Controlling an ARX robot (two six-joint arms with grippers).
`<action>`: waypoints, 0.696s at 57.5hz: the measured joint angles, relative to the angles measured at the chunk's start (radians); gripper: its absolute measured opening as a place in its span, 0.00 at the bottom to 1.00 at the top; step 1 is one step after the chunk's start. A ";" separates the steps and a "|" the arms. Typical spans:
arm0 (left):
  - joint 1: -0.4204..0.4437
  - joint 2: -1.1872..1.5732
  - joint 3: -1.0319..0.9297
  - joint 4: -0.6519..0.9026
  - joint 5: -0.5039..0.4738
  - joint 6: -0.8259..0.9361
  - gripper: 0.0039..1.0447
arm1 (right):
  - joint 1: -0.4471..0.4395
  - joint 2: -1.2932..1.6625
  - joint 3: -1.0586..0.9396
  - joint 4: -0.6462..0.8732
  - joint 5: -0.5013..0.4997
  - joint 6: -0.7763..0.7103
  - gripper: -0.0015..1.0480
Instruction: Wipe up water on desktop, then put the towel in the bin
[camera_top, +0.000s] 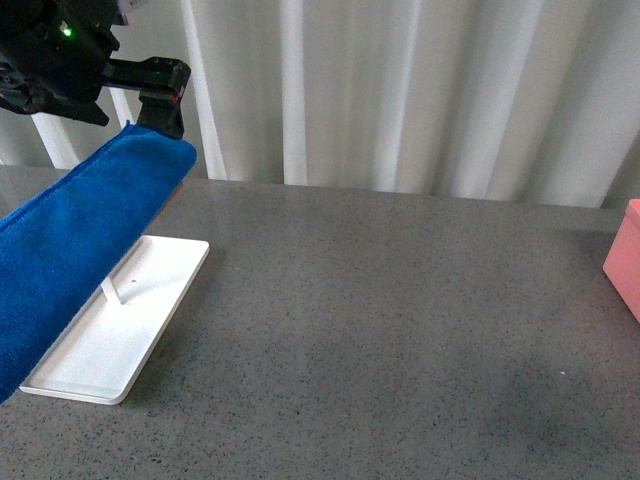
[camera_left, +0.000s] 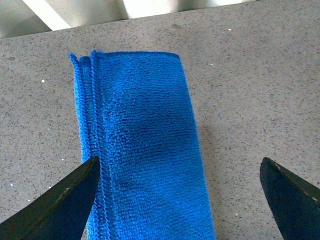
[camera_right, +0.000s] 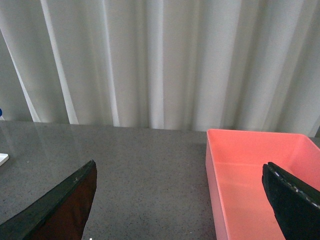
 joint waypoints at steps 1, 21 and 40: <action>0.000 0.004 -0.002 0.009 -0.004 0.000 0.94 | 0.000 0.000 0.000 0.000 0.000 0.000 0.93; 0.009 0.038 -0.028 0.127 -0.076 0.027 0.94 | 0.000 0.000 0.000 0.000 0.000 0.000 0.93; 0.005 0.069 -0.063 0.151 -0.115 0.069 0.94 | 0.000 0.000 0.000 0.000 0.000 0.000 0.93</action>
